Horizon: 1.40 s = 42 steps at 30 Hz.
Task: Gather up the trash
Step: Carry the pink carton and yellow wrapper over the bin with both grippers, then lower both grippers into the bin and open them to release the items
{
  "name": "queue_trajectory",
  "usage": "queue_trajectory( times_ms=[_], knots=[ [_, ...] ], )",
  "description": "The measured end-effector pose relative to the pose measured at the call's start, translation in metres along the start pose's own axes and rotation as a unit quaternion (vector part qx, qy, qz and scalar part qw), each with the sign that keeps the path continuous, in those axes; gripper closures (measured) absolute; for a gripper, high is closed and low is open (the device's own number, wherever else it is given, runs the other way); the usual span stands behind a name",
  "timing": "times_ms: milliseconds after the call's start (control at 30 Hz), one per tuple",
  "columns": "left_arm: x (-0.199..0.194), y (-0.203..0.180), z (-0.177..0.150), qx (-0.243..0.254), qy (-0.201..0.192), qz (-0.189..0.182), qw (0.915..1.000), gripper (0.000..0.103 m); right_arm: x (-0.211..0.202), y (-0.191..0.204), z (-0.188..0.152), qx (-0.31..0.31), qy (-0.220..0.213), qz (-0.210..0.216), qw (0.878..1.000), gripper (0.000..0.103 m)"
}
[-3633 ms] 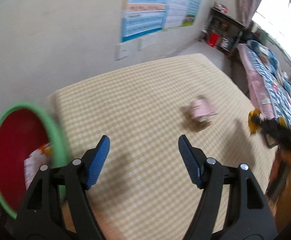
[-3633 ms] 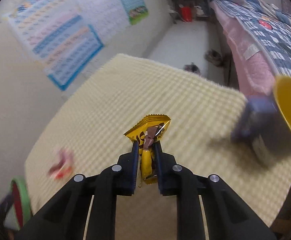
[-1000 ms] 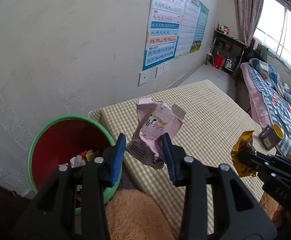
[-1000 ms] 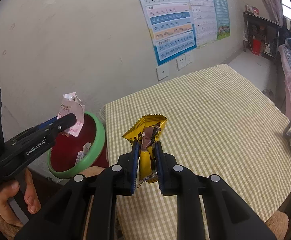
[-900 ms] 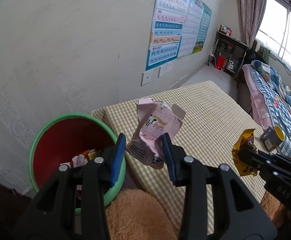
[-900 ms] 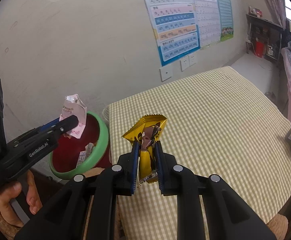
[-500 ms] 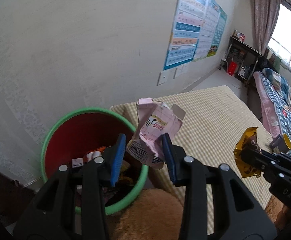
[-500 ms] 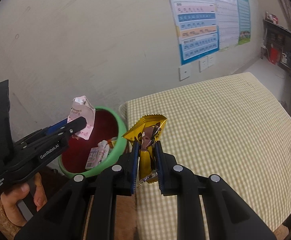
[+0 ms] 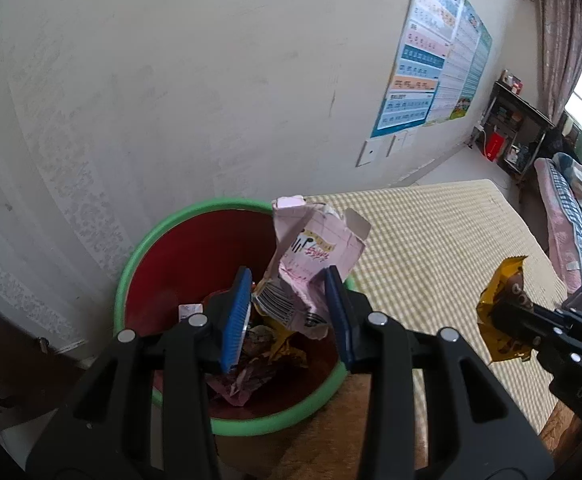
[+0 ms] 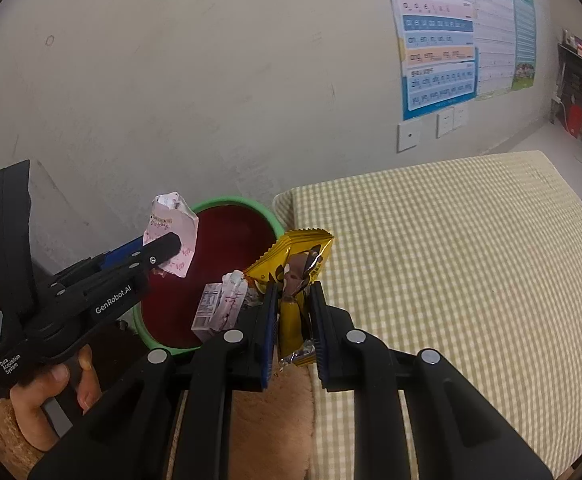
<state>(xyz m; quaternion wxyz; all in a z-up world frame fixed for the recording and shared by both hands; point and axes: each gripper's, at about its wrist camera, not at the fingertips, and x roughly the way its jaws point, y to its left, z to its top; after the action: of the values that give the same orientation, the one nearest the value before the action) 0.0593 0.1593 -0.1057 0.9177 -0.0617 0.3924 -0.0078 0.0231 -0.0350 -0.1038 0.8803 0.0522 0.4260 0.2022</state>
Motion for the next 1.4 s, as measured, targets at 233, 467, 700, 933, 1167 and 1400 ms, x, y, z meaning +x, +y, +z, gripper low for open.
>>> queue_trajectory(
  times_ms=[233, 467, 700, 933, 1167, 1400],
  knots=[
    [0.008, 0.018, -0.003, -0.018, 0.009, 0.011, 0.9997, 0.067, 0.015, 0.014, 0.007, -0.009, 0.009, 0.007, 1.0, 0.086],
    [0.02, 0.029, -0.007, -0.031, 0.022, 0.02, 0.9991, 0.067, 0.028, 0.028, 0.012, -0.017, 0.016, 0.011, 1.0, 0.086],
    [0.029, 0.039, -0.012, -0.041, 0.035, 0.025, 0.9982, 0.067, 0.042, 0.038, 0.017, -0.027, 0.027, 0.017, 0.999, 0.086],
    [0.037, 0.046, -0.016, -0.05, 0.045, 0.027, 0.9973, 0.066, 0.054, 0.043, 0.02, -0.032, 0.037, 0.022, 0.999, 0.085],
    [0.045, 0.05, -0.019, -0.057, 0.055, 0.029, 0.9964, 0.066, 0.066, 0.044, 0.019, -0.037, 0.048, 0.022, 0.998, 0.085],
    [0.056, 0.055, -0.02, -0.062, 0.065, 0.031, 0.9955, 0.066, 0.077, 0.049, 0.025, -0.044, 0.053, 0.022, 0.997, 0.085]
  ],
)
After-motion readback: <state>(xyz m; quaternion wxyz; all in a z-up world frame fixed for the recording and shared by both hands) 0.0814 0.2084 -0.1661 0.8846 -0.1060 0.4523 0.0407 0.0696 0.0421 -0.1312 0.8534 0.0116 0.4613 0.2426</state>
